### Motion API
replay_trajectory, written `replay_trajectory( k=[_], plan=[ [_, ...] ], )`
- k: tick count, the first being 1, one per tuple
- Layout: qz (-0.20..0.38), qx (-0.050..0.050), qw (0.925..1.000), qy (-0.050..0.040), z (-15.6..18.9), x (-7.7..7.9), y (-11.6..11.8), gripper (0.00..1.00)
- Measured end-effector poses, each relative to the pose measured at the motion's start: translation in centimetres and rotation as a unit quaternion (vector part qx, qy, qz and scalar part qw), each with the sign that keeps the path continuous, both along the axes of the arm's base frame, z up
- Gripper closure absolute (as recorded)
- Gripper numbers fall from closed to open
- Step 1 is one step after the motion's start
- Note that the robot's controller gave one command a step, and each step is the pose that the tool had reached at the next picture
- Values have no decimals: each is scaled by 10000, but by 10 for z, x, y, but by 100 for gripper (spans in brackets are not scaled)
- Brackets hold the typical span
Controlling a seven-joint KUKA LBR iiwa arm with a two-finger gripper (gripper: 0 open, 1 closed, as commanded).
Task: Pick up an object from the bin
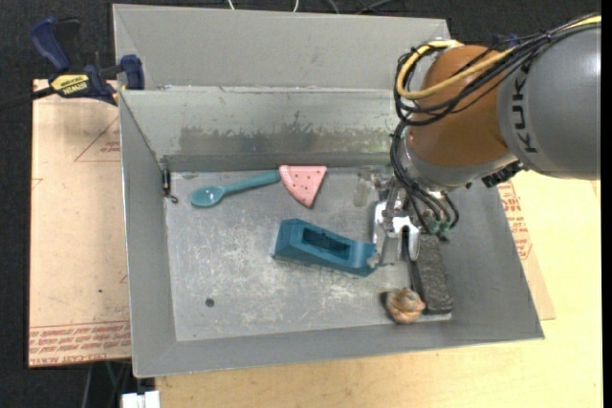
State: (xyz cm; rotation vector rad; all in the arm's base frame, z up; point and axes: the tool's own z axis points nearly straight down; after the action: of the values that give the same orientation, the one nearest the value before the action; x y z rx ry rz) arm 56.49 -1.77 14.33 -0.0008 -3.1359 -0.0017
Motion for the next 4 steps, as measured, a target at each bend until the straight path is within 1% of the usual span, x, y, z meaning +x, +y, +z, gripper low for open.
replay_trajectory(
  k=[1,2,3,4],
  plan=[
    [3,-2,10000,-32,3,2,0,0],
    [-742,-2,9972,-49,-53,-6,35,0],
    [-784,-14,9969,-40,-47,-7,46,0],
    [-1073,-16,9942,20,-43,-15,76,0]
  ],
)
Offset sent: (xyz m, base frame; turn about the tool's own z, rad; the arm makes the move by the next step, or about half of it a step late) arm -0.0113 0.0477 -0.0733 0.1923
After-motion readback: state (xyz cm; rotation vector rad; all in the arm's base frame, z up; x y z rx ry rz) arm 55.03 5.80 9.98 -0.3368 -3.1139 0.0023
